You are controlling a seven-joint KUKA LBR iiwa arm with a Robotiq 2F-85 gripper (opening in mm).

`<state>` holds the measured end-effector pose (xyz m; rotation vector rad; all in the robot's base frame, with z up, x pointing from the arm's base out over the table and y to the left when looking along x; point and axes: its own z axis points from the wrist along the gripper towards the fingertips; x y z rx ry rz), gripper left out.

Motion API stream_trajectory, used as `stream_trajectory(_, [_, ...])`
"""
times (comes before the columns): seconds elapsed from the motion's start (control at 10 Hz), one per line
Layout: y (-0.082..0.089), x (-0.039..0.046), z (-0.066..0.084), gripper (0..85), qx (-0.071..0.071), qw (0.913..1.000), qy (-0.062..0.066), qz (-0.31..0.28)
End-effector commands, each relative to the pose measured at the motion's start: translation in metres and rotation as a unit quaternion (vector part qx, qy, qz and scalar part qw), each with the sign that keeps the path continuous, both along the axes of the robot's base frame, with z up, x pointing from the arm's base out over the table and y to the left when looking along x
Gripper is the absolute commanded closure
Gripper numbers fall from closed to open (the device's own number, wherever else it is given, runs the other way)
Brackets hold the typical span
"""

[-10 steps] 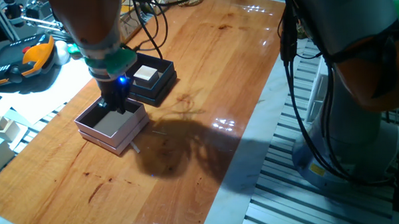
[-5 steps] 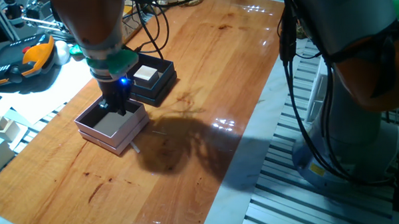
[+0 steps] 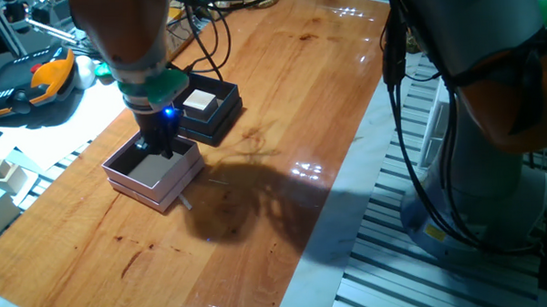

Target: Move an object from one box to another

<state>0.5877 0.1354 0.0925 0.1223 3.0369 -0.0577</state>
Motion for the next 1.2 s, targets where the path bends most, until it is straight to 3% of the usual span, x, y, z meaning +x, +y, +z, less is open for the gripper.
stream_trajectory(0.0, [0.0, 0.0, 0.0, 85.0, 0.021, 0.9997, 0.004, 0.01])
stream_trajectory(0.1, [0.0, 0.0, 0.0, 85.0, 0.035, 0.9989, 0.009, 0.03])
stream_trajectory(0.2, [0.0, 0.0, 0.0, 85.0, 0.038, 0.9982, 0.006, 0.045])
stream_trajectory(0.3, [0.0, 0.0, 0.0, 85.0, 0.038, 0.998, 0.0, 0.051])
stream_trajectory(0.6, [0.001, -0.0005, 0.0, 85.0, 0.037, 0.9984, 0.002, 0.043])
stream_trajectory(0.8, [0.006, -0.0101, -0.009, 85.0, 0.034, 0.9993, -0.008, 0.013])
stream_trajectory(1.1, [0.01, -0.0093, -0.011, 85.0, 0.041, 0.9991, -0.004, 0.011])
